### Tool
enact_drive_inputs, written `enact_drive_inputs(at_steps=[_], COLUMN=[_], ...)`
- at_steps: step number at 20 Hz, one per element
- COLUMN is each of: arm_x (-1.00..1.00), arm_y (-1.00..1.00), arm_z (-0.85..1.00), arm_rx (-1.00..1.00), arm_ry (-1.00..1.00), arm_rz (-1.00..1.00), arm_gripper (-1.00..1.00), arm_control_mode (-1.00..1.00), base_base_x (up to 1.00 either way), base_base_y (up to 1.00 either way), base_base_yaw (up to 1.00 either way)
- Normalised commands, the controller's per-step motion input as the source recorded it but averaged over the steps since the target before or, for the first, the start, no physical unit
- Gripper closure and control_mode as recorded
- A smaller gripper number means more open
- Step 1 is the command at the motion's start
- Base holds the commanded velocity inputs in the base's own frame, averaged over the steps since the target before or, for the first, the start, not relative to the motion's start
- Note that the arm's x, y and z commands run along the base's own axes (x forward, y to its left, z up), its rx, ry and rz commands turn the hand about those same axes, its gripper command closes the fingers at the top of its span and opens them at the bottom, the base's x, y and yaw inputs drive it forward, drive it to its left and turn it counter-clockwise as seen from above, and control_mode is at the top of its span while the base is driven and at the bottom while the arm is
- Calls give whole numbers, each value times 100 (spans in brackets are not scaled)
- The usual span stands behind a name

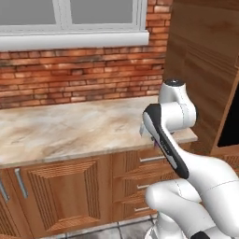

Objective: Four empty soda cans are scattered around the kitchen. Gather all the cans and cluster them next to the stove for recycling.

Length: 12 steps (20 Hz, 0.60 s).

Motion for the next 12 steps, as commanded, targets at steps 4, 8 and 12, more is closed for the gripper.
enact_drive_inputs(at_steps=[4, 8, 12], arm_x=[0, 0, 0], arm_y=[0, 0, 0], arm_z=[0, 0, 0], arm_rx=[0, 0, 0], arm_ry=[0, 0, 0], arm_rz=[0, 0, 0], arm_gripper=[100, 100, 100], arm_control_mode=[100, 100, 100], base_base_x=[-34, -21, -5], base_base_y=[82, 84, 87], base_base_yaw=[11, 17, 19])
